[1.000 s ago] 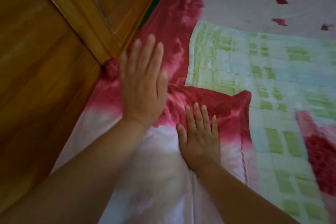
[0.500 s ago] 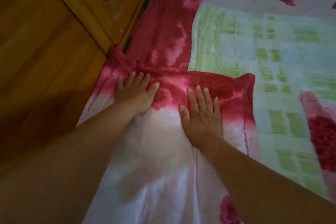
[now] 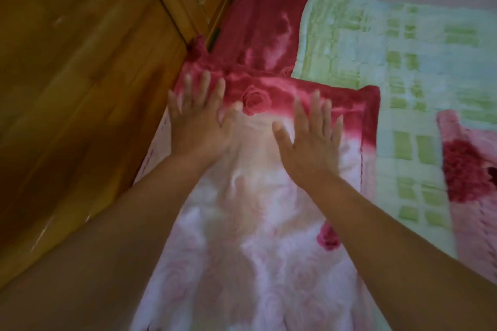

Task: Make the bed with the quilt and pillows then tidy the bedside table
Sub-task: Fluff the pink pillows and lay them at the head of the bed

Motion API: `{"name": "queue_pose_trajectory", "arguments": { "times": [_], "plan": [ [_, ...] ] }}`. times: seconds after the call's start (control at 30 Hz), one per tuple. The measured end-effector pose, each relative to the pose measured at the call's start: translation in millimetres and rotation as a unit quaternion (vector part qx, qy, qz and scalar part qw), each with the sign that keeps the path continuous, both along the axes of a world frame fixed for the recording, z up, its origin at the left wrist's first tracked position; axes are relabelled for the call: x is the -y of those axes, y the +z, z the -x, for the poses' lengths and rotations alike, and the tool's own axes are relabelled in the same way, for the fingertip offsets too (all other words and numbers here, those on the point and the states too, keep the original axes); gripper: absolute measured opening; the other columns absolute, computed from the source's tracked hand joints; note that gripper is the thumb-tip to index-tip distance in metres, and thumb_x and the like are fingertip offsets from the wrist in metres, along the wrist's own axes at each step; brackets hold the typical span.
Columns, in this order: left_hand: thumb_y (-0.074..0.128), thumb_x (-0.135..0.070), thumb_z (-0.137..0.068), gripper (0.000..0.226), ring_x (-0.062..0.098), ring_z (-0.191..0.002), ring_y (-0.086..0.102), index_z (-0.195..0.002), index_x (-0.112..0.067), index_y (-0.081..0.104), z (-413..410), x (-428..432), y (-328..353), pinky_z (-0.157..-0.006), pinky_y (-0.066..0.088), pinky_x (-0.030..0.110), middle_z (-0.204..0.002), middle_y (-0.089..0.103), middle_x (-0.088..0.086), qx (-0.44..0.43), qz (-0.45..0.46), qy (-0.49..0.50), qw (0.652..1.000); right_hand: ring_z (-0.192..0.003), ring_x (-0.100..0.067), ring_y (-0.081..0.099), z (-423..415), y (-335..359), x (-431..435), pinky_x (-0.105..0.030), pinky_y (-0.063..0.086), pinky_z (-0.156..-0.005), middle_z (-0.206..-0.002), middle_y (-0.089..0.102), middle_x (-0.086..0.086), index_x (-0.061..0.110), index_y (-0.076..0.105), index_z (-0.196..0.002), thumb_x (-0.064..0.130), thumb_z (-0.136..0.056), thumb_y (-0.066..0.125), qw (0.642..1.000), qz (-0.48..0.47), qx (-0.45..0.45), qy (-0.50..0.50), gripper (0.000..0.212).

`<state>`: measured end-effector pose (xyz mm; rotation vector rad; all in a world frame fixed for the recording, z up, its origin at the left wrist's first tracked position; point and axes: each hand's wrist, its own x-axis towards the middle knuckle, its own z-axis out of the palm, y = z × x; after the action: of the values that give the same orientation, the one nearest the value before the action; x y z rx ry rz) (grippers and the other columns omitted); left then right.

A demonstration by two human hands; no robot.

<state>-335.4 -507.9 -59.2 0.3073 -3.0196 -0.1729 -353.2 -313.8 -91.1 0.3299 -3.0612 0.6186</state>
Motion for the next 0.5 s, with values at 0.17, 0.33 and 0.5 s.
{"name": "queue_pose_trajectory", "arguments": {
  "times": [0.17,0.33,0.5],
  "plan": [
    [-0.018,-0.073,-0.079,0.096,0.022,-0.149,-0.006,-0.154,-0.022,0.014,-81.1,9.8,-16.8,-0.118,-0.005,0.049,-0.161,-0.004,0.001,0.126,0.052,-0.088,0.987,-0.145,-0.015,-0.019,-74.3,-15.9,-1.8,-0.047,0.002,-0.120,-0.157,-0.021,0.005,0.027,-0.010,-0.151,0.061,-0.085,-0.005,0.980,-0.067,0.076,0.174,0.073],
    [0.012,-0.055,-0.094,0.069,0.028,-0.149,0.004,-0.153,-0.019,0.015,-89.9,23.1,-2.6,-0.118,0.001,0.046,-0.160,-0.001,0.004,0.043,0.043,-0.012,0.998,-0.148,-0.019,-0.010,-85.8,-3.4,-6.8,-0.036,-0.015,-0.117,-0.155,-0.017,0.008,0.030,0.004,-0.153,0.056,-0.092,0.007,0.996,-0.005,0.007,0.094,0.066],
    [-0.002,-0.062,-0.082,0.087,0.023,-0.149,-0.002,-0.153,-0.015,0.014,-129.2,20.3,2.0,-0.120,0.002,0.043,-0.162,0.003,0.006,0.133,-0.016,-0.032,0.990,-0.148,-0.019,-0.012,-107.6,-8.7,-22.7,-0.041,-0.011,-0.119,-0.159,-0.018,0.001,0.028,-0.003,-0.153,0.061,-0.083,-0.007,0.990,-0.030,0.082,0.108,0.077]
  ]
}}
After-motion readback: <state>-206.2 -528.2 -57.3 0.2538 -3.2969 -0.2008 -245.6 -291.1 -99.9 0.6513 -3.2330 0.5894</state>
